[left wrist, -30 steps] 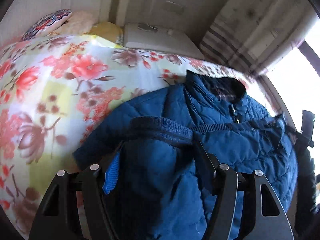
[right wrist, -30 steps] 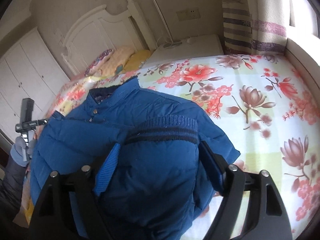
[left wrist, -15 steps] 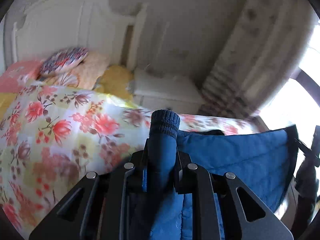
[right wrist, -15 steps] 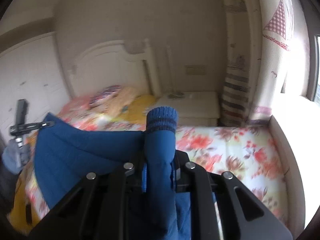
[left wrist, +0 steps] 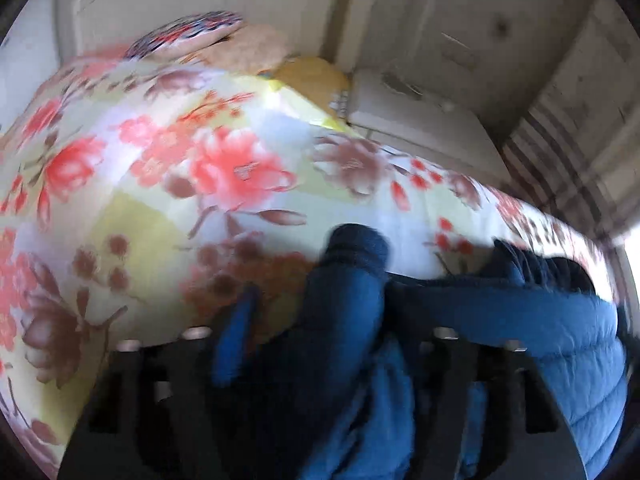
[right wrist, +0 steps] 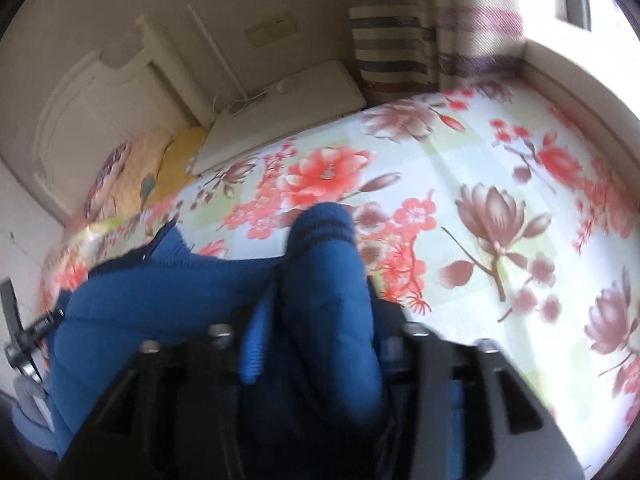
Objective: Fold large clothes
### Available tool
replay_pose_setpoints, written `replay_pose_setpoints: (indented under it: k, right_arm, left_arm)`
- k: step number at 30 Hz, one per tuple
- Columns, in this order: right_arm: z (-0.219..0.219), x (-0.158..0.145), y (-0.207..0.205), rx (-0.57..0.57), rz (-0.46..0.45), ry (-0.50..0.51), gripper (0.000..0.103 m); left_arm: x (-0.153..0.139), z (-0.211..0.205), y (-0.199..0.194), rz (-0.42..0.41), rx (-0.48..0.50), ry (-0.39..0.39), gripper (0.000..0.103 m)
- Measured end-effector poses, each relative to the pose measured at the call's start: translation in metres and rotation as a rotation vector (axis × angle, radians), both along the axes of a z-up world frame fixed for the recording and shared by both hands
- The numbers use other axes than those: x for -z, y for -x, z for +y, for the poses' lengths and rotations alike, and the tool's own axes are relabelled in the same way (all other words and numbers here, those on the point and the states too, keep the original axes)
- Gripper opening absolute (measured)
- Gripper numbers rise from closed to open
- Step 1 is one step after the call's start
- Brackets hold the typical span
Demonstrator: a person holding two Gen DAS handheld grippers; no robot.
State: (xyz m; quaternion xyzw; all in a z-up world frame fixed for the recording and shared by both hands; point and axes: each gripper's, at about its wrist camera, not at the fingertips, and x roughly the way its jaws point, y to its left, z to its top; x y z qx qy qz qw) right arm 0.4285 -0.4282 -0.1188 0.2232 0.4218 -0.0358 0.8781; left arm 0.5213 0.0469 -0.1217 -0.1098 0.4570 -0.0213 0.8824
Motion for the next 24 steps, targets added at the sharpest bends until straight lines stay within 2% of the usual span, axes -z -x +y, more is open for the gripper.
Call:
replay_pose_setpoints:
  k: [2, 4, 7, 9, 11, 12, 15, 16, 20, 22, 24]
  right_arm:
    - [-0.008, 0.002, 0.003, 0.019, -0.003, -0.043, 0.064]
    - [-0.013, -0.001, 0.007, 0.025, -0.024, -0.072, 0.066]
    - [-0.002, -0.033, 0.021, 0.070, -0.120, 0.026, 0.067]
    - [0.026, -0.063, 0.023, 0.003, -0.197, 0.092, 0.067]
    - [0.060, -0.081, 0.013, -0.095, -0.192, 0.160, 0.067]
    - [0.091, -0.088, 0.003, -0.186, -0.171, 0.219, 0.067]
    - [0.161, -0.089, -0.017, -0.353, -0.131, 0.381, 0.065]
    - [0.173, -0.085, -0.021, -0.375, -0.116, 0.405, 0.064]
    - [0.205, -0.051, -0.039, -0.421, -0.041, 0.464, 0.058]
    - [0.205, -0.031, -0.044, -0.421, -0.015, 0.451, 0.058]
    - [0.202, -0.028, -0.045, -0.408, -0.028, 0.428, 0.059]
  left_arm:
    - [-0.006, 0.006, 0.005, -0.028, -0.020, 0.033, 0.075]
    - [-0.020, 0.006, 0.015, -0.086, -0.046, 0.002, 0.076]
    - [-0.060, -0.002, 0.037, -0.228, -0.039, 0.009, 0.076]
    - [-0.081, -0.025, 0.042, -0.260, 0.013, 0.003, 0.081]
    - [-0.093, -0.066, 0.038, -0.240, 0.088, -0.081, 0.082]
    - [-0.094, -0.080, 0.036, -0.232, 0.115, -0.109, 0.082]
    - [-0.085, -0.125, 0.027, -0.202, 0.190, -0.195, 0.086]
    - [-0.076, -0.138, 0.022, -0.178, 0.206, -0.221, 0.086]
    - [-0.033, -0.158, 0.015, -0.099, 0.268, -0.294, 0.086]
    - [-0.013, -0.155, 0.007, -0.043, 0.260, -0.280, 0.086]
    - [-0.008, -0.155, 0.003, -0.026, 0.260, -0.279, 0.086]
